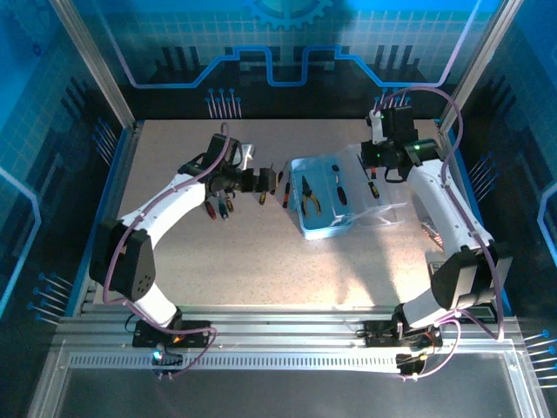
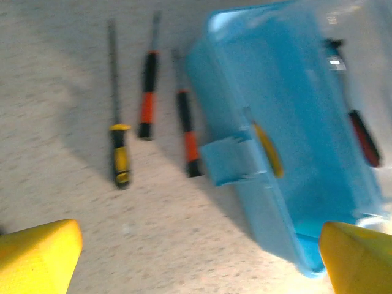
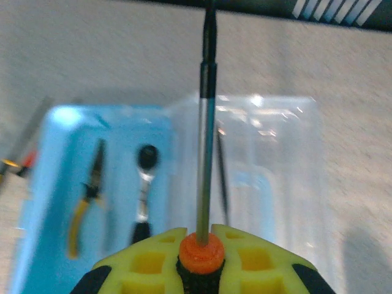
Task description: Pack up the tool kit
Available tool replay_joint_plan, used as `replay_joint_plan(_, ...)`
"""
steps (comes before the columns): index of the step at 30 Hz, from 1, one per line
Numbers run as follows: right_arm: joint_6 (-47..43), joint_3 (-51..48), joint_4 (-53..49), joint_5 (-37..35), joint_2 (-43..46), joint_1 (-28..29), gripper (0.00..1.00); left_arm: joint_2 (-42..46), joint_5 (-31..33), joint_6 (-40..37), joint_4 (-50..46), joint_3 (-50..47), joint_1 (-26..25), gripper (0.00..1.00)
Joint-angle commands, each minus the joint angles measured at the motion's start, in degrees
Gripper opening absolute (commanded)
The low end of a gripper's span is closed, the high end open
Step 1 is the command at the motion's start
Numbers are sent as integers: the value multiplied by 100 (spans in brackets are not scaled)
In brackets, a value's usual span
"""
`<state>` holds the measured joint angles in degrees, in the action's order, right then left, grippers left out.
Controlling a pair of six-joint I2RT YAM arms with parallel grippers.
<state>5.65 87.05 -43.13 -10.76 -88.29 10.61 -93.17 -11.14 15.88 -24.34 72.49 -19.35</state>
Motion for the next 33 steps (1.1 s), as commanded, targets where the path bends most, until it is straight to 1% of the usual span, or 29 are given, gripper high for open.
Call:
replay_joint_plan(1, -353, 25, -569, -962, -287, -85, 0, -26, 597, -223, -524, -30, -7, 99)
replay_joint_plan(7, -485, -45, -520, -1593, -693, -130, 0, -35, 603, -182, -474, -187, 4, 99)
replay_joint_plan(20, -519, -454, -16, -1870, -1109, -281, 0, -175, 481, -131, -458, -141, 2, 99)
replay_joint_plan(24, -556, -496, 85, -1947, -1230, -296, 2, -184, 472, -125, -471, -115, 2, 99)
replay_joint_plan(26, -578, -496, 116, -1998, -1285, -298, 5, -184, 476, -146, -484, -109, 2, 99)
replay_joint_plan(30, -593, -527, 200, -1919, -1381, -335, 17, -189, 515, -179, -511, -85, 4, 99)
replay_joint_plan(33, -574, -542, 209, -1836, -1440, -344, 22, -226, 568, -190, -554, -55, 2, 99)
